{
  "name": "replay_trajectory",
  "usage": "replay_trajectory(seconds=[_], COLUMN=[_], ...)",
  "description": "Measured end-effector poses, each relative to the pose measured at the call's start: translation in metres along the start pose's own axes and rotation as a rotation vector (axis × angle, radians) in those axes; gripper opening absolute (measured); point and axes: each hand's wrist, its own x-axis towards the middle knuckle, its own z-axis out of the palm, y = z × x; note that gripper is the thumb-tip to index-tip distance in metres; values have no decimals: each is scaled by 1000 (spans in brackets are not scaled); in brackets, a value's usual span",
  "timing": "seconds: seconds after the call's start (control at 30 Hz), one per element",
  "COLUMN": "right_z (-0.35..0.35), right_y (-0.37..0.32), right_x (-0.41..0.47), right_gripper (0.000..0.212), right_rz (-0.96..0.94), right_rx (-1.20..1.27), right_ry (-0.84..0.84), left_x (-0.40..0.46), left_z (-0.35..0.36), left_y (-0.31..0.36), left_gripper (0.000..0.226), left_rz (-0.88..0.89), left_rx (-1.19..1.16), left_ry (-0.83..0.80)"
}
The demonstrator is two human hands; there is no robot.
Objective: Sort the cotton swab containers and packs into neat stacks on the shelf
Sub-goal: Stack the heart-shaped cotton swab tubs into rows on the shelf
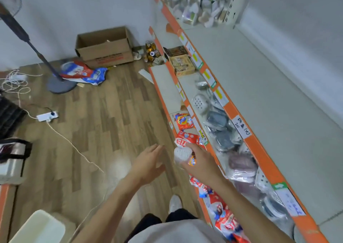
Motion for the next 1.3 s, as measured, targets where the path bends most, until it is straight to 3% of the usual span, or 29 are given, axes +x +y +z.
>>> replay_trajectory(seconds=[0.23,0.73,1.17,1.3], right_z=[5,13,-16,-38], right_y=[-38,-138,-144,-149], right_x=[112,335,508,548], right_gripper=[60,59,59,60], right_rz=[5,174,271,278], right_rx=[14,32,111,140], right_ry=[-10,237,340,395], left_x=[79,292,492,545], left_z=[-61,-227,-298,-334], left_y=[-55,-181,-203,-190], left_gripper=[63,66,67,66], left_rz=[-18,234,406,455], left_rx=[-48,-29,75,89], left_ry=[39,-31,-199,-186])
